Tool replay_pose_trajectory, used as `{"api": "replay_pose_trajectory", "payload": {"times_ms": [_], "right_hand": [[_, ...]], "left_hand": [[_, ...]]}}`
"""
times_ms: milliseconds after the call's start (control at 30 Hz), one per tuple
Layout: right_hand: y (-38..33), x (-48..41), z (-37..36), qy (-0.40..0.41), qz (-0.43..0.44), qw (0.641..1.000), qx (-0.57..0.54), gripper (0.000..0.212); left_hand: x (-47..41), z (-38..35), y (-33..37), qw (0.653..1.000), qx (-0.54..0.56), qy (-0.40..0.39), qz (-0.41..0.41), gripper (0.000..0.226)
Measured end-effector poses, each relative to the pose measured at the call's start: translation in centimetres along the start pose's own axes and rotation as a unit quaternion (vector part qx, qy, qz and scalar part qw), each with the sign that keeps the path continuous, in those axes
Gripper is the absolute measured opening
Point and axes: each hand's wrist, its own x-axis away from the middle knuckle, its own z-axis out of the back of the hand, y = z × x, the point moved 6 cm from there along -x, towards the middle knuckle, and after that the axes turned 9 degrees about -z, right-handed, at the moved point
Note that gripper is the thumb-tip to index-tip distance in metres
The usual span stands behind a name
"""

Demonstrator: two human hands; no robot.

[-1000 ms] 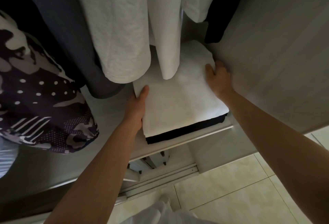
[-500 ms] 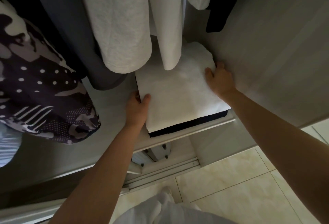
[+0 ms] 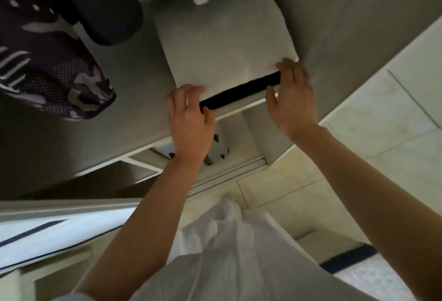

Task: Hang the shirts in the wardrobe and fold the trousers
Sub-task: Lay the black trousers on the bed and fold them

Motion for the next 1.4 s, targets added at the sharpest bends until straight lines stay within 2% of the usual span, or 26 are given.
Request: {"api": "replay_pose_trajectory", "payload": {"times_ms": [133, 300, 500, 633, 900, 1067, 1400], "right_hand": [[2.4, 5.8, 0.1, -0.015, -0.01, 1.0, -0.007, 0.046], [5.8, 12.2, -0.7, -0.065, -0.073, 0.995, 0.018, 0.045], [8.7, 19.3, -2.3, -0.077, -0.192, 0.978, 0.0, 0.039], [9.5, 24.2, -3.8, -0.07, -0.294, 0.953, 0.01, 0.039], [7.7, 34.7, -5.6, -0.007, -0.483, 0.876, 0.005, 0.036], [6.0, 41.3, -6.0, 0.022, -0.58, 0.814, -0.01, 0.034], [3.1, 56.6, -6.0, 0.067, -0.744, 0.662, -0.067, 0.041]], "left_hand": [[4.1, -1.9, 3.4, 0.998, 0.027, -0.039, -0.041, 0.038], [8.3, -5.7, 6.5, 0.981, 0.082, -0.169, -0.053, 0.037], [10.7, -9.8, 8.0, 0.936, 0.114, -0.309, -0.123, 0.032], [12.1, -12.1, 8.2, 0.897, 0.131, -0.382, -0.179, 0.026], [16.8, -13.7, 9.4, 0.793, 0.166, -0.481, -0.336, 0.025], [20.9, -13.2, 11.1, 0.739, 0.168, -0.523, -0.391, 0.027], [33.3, -9.9, 16.5, 0.593, 0.149, -0.591, -0.526, 0.026]]}}
